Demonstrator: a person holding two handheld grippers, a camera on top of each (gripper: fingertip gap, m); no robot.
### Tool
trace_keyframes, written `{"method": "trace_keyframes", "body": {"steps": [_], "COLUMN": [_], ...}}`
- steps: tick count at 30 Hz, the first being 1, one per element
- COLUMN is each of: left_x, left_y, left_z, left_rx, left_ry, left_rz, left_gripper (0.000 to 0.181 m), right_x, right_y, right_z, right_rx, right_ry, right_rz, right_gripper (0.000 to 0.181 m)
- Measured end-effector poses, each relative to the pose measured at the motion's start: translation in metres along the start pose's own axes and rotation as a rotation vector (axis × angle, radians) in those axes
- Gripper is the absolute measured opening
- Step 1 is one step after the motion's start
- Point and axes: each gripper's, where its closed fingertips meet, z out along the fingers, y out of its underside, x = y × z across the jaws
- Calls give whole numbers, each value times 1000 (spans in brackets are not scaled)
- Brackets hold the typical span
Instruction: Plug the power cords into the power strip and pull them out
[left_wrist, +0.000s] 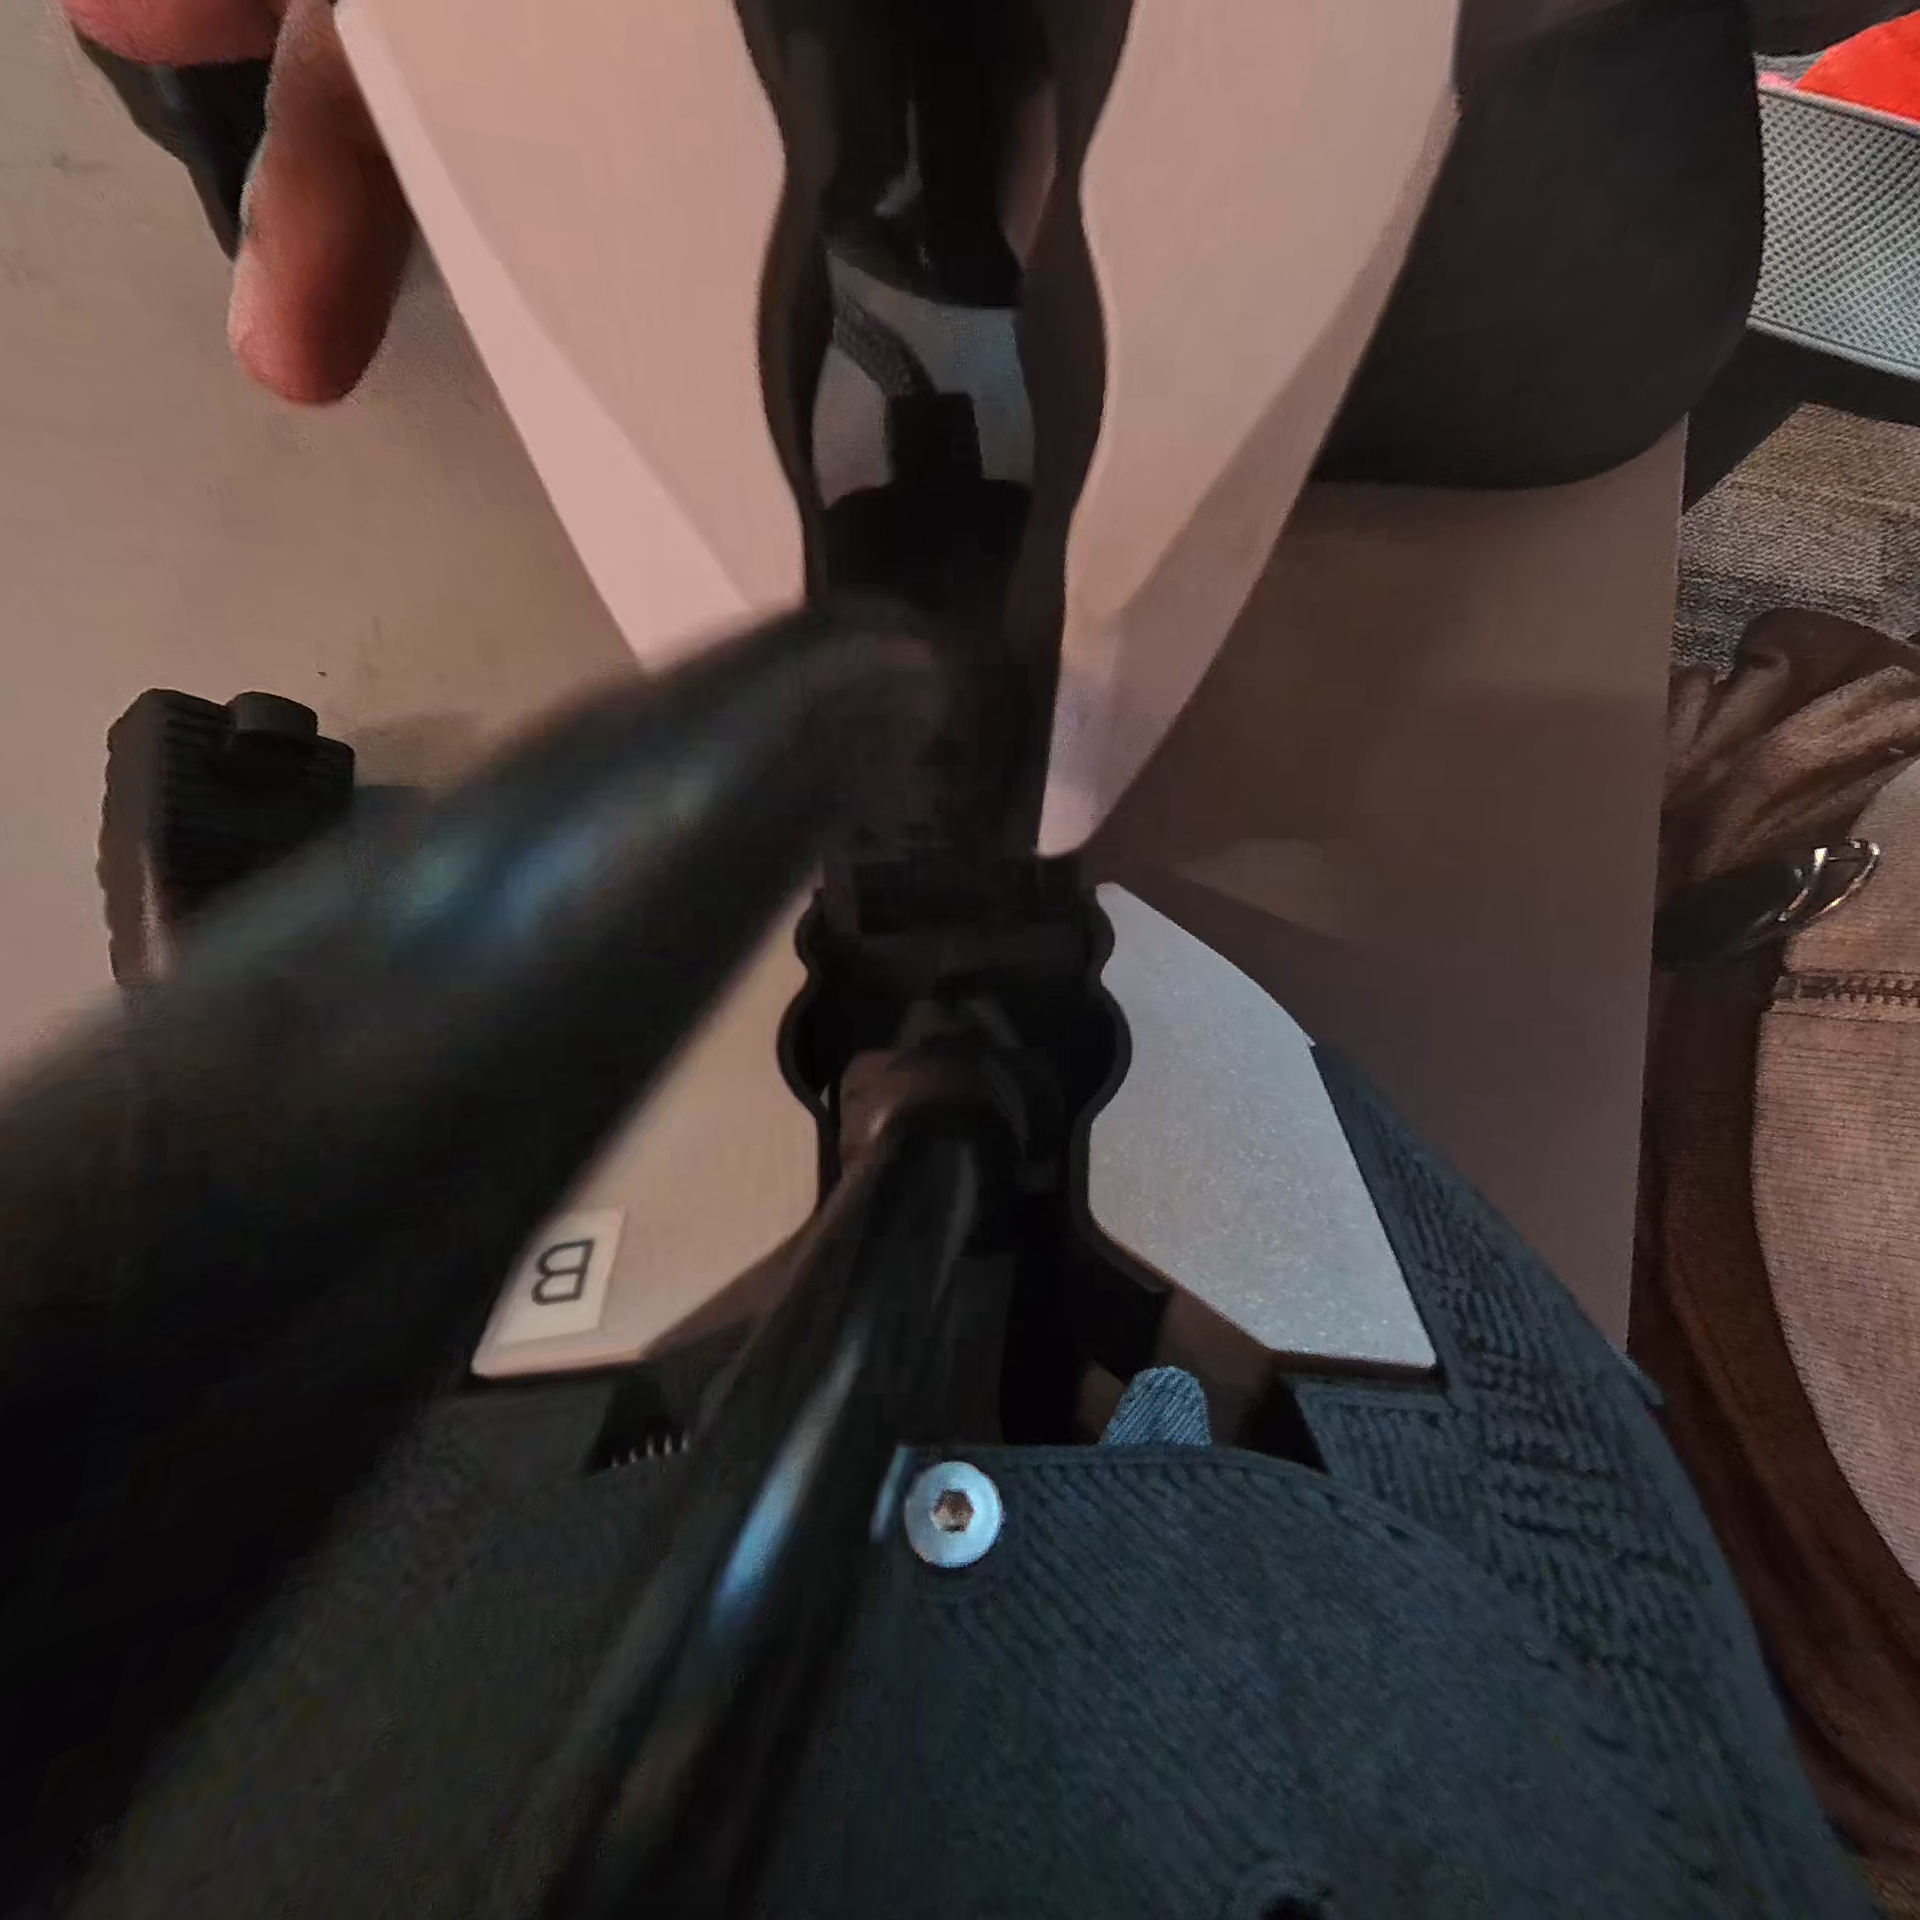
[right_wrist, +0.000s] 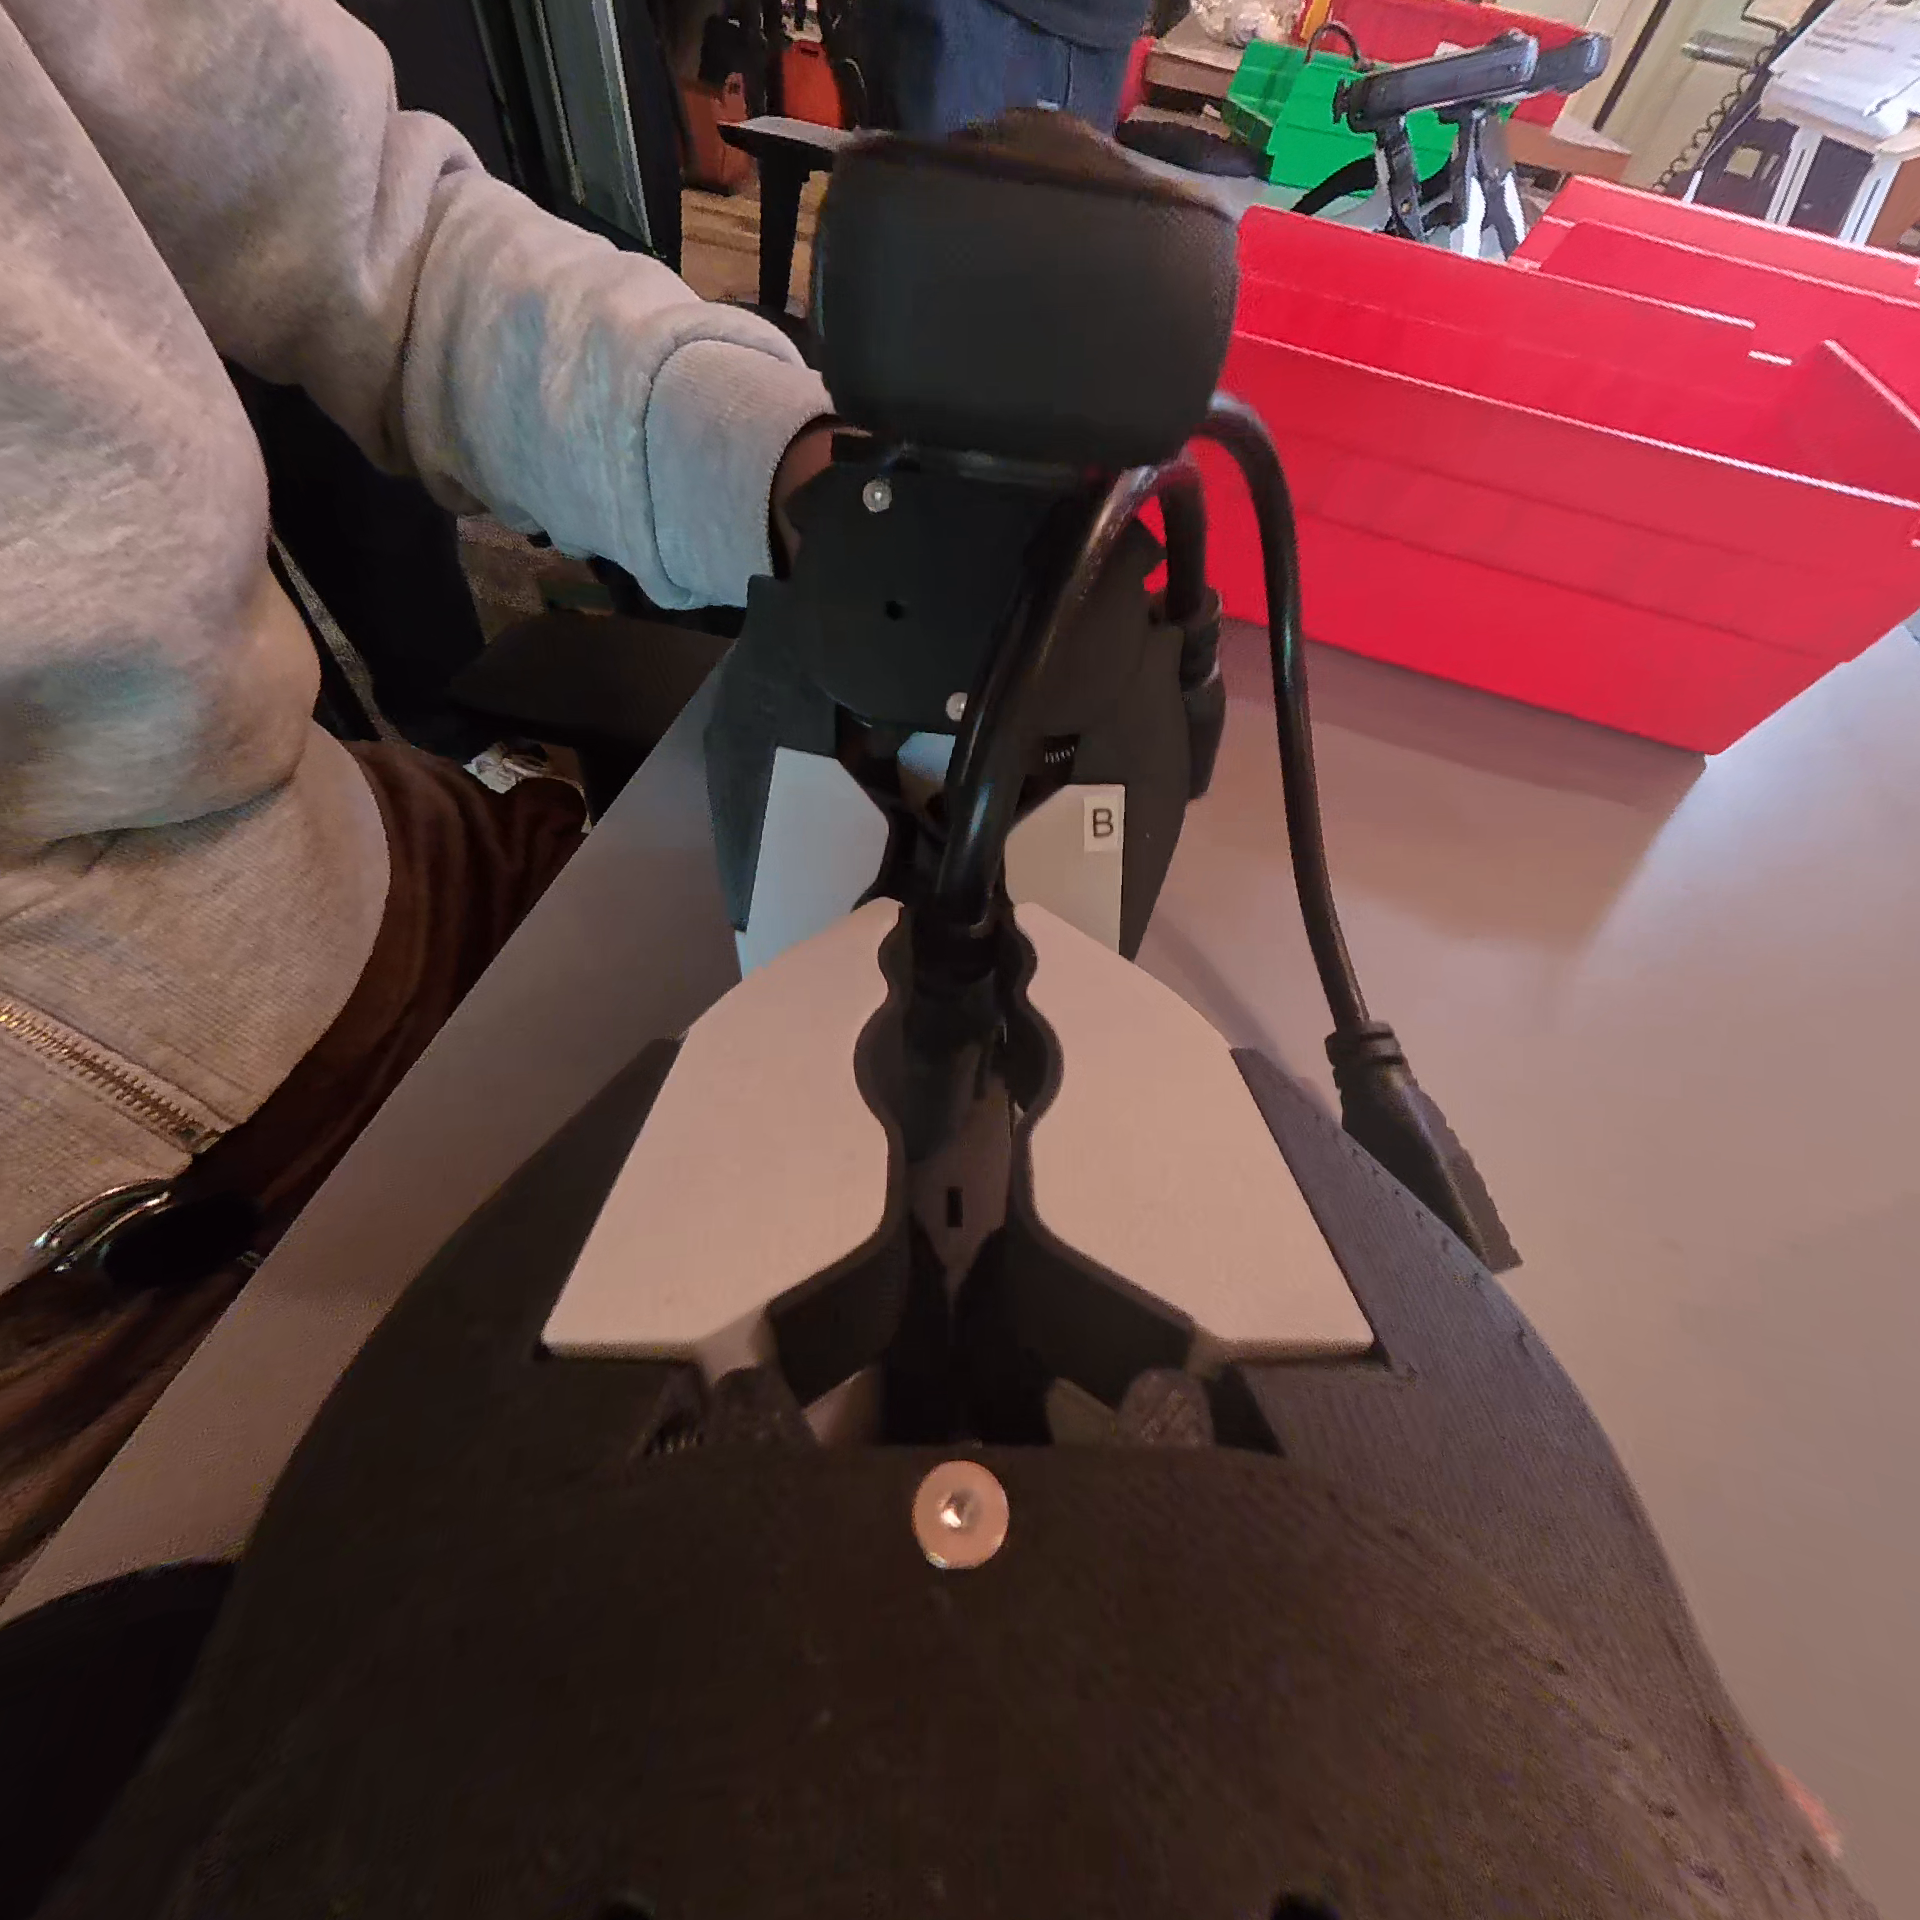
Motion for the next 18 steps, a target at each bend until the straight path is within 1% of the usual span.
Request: {"method": "trace_keyframes", "body": {"steps": [1,2,4,7,9,12,16,18], "left_x": [1,1,0,1,1,1,0,1], "left_y": [0,0,-1,-1,-1,-1,-1,-1], "left_z": [0,0,1,1,1,1,1,2], "left_rx": [0,2,-2,-1,0,1,2,1], "left_ry": [-1,1,0,1,3,-2,2,3], "left_rz": [3,-1,-5,1,0,4,-6,2], "left_gripper": [45,39,47,45,47,45,44,45], "right_x": [0,0,0,-1,-1,0,0,-1], "right_y": [0,0,-3,-4,-3,-1,-6,-6], "right_z": [-1,0,6,8,4,-4,8,6], "right_rx": [4,7,5,-2,2,18,3,11], "right_ry": [2,5,1,12,6,-1,7,7], "right_rz": [3,5,10,-7,-6,12,-4,1], "right_gripper": [15,15,15,15,15,14,14,14]}}
